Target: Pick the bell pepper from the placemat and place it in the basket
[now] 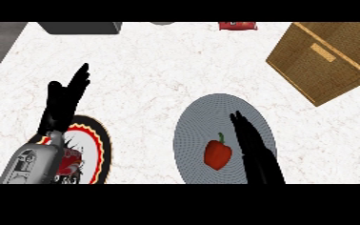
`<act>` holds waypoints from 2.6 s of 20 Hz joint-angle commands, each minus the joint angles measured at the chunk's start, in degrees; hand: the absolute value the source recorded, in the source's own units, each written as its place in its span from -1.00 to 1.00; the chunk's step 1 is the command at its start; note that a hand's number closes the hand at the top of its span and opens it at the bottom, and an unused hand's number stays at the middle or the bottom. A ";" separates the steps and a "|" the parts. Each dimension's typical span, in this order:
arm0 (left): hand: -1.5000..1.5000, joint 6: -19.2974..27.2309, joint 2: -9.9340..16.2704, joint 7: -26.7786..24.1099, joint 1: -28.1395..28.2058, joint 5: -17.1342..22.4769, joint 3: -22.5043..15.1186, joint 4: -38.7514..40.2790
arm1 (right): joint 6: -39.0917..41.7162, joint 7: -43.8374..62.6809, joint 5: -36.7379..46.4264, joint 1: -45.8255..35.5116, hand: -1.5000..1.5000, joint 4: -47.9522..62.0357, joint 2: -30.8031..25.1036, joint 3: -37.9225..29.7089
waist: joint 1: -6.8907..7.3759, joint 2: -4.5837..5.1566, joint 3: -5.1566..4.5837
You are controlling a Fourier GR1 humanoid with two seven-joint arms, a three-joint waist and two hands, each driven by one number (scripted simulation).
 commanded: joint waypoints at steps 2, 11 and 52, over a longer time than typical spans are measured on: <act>0.00 -1.83 -1.00 1.21 2.56 -1.06 1.12 -3.77 | 1.19 -1.39 -1.92 -1.19 -1.00 4.55 1.87 -2.03 | 0.11 -0.02 0.00; 0.00 -2.45 -4.77 -0.83 2.51 -4.02 1.72 -0.67 | -2.20 -4.80 0.00 -2.02 -1.00 12.64 5.98 -0.86 | 0.03 0.02 0.00; 0.00 -4.07 -5.82 1.35 0.26 -7.03 5.87 -1.06 | 32.47 -25.21 -16.78 -18.46 1.00 -3.23 -8.94 -15.66 | -1.36 -0.13 -0.03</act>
